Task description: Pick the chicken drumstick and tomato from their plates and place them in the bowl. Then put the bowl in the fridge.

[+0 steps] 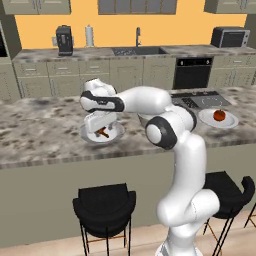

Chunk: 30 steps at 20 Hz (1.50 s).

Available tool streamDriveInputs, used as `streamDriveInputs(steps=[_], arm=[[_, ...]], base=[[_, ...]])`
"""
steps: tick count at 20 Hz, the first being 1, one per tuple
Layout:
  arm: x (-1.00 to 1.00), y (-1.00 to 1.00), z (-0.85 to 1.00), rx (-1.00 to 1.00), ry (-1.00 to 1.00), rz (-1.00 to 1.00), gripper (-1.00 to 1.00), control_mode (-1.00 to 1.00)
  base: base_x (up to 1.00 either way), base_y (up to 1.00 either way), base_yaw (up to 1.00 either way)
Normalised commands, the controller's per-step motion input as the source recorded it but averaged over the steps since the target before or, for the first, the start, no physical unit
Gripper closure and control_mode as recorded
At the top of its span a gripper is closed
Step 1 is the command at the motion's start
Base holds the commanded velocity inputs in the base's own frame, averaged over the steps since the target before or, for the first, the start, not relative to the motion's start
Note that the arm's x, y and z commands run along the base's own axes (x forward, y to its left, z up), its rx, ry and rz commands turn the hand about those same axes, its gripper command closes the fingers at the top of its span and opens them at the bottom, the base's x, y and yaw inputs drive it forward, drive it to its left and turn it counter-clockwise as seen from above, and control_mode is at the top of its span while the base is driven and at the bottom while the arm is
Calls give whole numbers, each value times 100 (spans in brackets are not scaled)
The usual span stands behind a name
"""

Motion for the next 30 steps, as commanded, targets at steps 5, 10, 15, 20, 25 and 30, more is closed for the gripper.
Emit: streamDriveInputs(steps=[5,10,15,20,25,30], arm=[[24,6,-27,0,0,0,-100,-100],[10,4,-26,0,0,0,-100,-100],[-1,0,-32,0,4,-5,100,-100],[-16,-6,-18,2,2,-9,100,-100],[-26,-8,-8,2,4,0,100,-100],[-16,-1,41,0,-3,6,100,-100]], base=[[0,0,0],[0,0,0],[0,0,0],[0,0,0],[0,0,0],[0,0,0]])
